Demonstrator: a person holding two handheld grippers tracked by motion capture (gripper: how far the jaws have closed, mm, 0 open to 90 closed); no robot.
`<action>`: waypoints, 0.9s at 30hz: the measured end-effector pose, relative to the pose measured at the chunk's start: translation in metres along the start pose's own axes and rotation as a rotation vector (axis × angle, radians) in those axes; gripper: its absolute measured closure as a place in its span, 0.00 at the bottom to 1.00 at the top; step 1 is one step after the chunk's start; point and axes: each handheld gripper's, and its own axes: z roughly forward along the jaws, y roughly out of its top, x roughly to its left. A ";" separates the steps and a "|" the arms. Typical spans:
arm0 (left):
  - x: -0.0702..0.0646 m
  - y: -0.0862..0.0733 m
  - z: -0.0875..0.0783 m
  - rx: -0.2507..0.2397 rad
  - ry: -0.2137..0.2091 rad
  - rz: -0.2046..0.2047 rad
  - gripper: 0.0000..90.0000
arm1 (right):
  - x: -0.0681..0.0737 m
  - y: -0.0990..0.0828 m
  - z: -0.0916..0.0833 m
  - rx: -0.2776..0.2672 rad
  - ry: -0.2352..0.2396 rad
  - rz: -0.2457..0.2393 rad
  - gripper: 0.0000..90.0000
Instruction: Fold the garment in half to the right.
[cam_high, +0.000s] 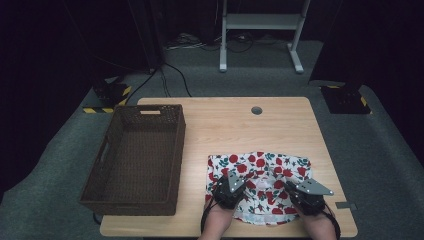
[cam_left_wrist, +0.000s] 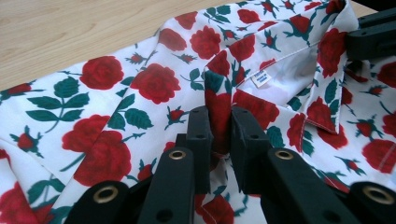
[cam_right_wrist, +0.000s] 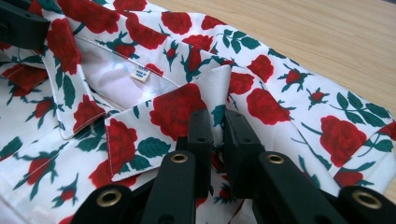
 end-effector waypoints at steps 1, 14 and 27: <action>-0.001 -0.001 -0.001 0.000 -0.003 0.002 0.87 | 0.000 -0.001 -0.002 -0.001 0.000 -0.002 0.92; -0.006 -0.011 -0.002 0.010 0.000 -0.015 0.77 | 0.002 -0.019 -0.009 -0.001 -0.004 -0.009 0.92; 0.020 -0.001 0.006 0.011 0.097 -0.102 0.66 | 0.002 -0.027 -0.010 0.006 0.004 -0.012 0.92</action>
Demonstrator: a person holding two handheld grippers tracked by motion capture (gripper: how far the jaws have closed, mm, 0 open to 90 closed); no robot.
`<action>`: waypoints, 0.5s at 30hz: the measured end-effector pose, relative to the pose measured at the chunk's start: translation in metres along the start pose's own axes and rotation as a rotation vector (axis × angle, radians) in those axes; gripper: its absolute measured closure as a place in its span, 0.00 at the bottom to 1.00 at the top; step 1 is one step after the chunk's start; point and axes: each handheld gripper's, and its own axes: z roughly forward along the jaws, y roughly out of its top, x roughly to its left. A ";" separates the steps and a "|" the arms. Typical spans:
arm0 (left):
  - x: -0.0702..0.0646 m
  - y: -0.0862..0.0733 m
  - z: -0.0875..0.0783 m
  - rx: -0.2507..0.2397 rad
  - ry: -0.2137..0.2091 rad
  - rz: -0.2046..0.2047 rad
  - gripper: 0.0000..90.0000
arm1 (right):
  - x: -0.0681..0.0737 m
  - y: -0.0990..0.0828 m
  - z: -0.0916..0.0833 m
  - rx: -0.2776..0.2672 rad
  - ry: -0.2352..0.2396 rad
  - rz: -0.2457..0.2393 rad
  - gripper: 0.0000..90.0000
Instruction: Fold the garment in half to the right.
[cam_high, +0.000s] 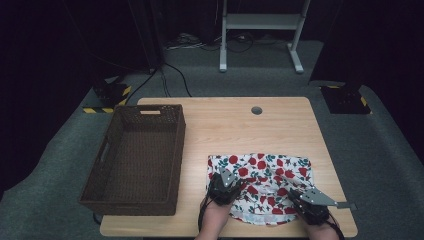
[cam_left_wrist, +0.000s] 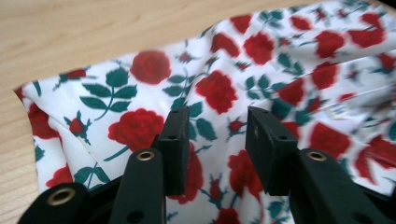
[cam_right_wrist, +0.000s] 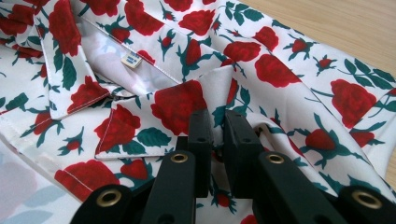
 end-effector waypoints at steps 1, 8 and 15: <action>0.001 -0.001 0.003 0.010 0.001 -0.007 0.64 | 0.000 0.000 0.000 0.001 0.000 0.002 0.91; 0.002 -0.010 0.010 0.043 -0.002 -0.007 0.61 | -0.001 -0.004 -0.002 0.005 0.008 0.008 0.88; 0.002 -0.011 0.010 0.034 -0.002 0.000 0.57 | -0.009 0.000 -0.011 -0.023 -0.025 0.047 0.80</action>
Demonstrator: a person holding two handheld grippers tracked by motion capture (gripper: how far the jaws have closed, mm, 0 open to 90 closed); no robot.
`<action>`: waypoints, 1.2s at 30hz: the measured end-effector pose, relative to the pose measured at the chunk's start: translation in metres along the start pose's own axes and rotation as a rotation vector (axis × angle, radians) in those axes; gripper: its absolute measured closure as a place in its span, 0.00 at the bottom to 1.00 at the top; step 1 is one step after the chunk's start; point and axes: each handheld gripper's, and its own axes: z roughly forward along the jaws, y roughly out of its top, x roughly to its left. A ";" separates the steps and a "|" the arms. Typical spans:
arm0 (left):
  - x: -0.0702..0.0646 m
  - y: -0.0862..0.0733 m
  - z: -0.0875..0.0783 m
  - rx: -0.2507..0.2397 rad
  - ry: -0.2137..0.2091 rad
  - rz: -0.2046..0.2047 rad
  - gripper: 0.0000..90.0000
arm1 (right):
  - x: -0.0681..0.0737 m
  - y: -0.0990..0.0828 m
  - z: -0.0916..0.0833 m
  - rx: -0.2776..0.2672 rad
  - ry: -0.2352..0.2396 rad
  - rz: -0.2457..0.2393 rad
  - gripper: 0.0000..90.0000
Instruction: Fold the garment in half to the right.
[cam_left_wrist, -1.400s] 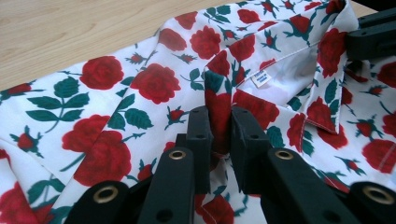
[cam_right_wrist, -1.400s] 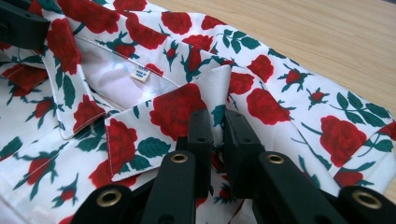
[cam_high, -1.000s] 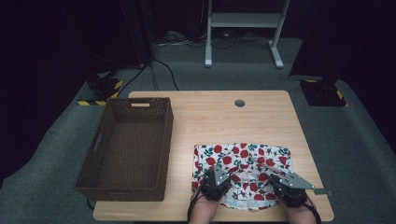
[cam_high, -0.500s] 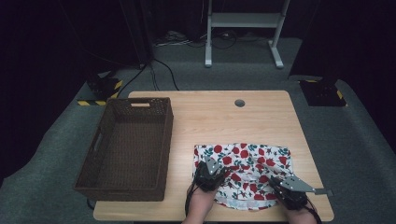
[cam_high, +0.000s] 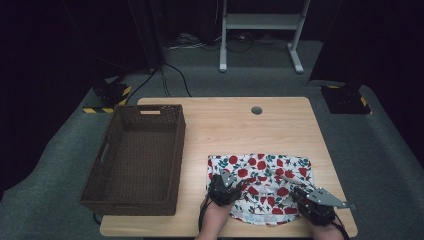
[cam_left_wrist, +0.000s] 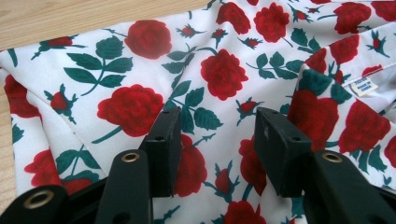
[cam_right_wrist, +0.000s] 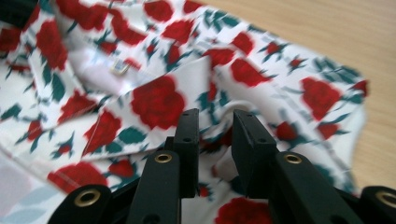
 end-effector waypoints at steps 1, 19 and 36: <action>0.000 0.000 0.000 -0.001 0.001 0.001 0.57 | -0.002 0.002 -0.001 -0.005 -0.006 0.004 0.80; 0.001 -0.004 -0.003 -0.013 -0.032 0.021 0.50 | -0.017 0.023 0.042 0.095 -0.002 -0.028 0.78; -0.012 -0.027 -0.035 0.001 -0.049 0.085 0.35 | 0.005 -0.012 -0.005 0.077 0.033 -0.019 0.66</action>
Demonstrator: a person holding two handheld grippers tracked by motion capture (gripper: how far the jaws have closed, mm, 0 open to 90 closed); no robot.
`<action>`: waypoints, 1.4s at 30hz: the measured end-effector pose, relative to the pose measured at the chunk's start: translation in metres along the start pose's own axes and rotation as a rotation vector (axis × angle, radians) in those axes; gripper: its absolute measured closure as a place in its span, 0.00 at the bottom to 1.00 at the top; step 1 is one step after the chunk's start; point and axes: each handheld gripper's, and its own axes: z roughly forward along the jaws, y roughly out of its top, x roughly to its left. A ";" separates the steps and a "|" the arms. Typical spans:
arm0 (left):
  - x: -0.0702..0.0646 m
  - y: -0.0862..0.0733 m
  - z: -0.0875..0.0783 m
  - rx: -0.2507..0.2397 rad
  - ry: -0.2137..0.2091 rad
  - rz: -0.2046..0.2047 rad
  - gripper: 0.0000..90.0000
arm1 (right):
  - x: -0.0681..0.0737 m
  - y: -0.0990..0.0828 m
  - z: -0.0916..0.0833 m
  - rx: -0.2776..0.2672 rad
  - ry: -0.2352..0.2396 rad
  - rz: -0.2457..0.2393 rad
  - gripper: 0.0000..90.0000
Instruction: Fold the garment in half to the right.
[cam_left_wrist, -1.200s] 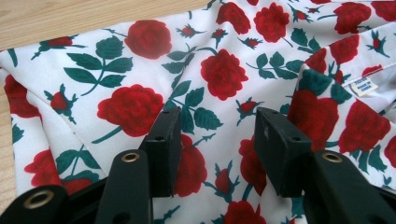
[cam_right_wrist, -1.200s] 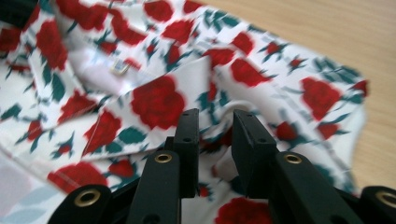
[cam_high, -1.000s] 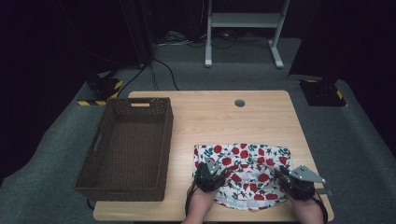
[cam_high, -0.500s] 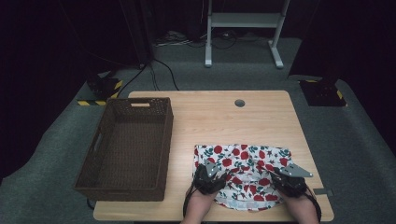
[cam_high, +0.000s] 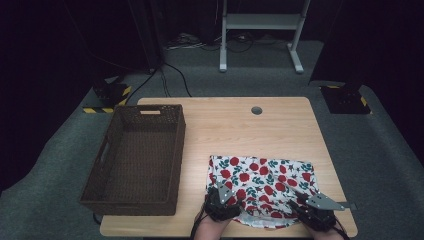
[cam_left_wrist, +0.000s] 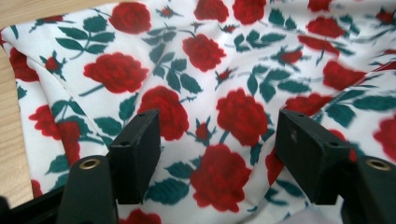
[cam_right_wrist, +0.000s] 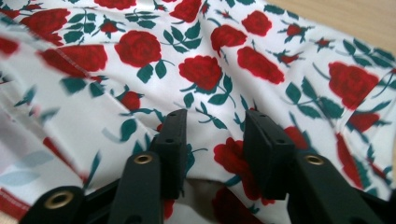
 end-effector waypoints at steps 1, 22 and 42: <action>-0.001 -0.001 0.000 0.002 0.003 0.003 0.34 | 0.000 -0.001 -0.001 0.006 0.003 0.007 0.65; 0.010 0.002 -0.008 -0.013 0.024 0.008 0.28 | -0.005 0.001 -0.005 0.016 -0.005 0.083 0.44; 0.030 -0.004 0.007 0.083 0.077 -0.001 0.29 | 0.019 0.009 0.023 0.078 0.052 0.118 0.29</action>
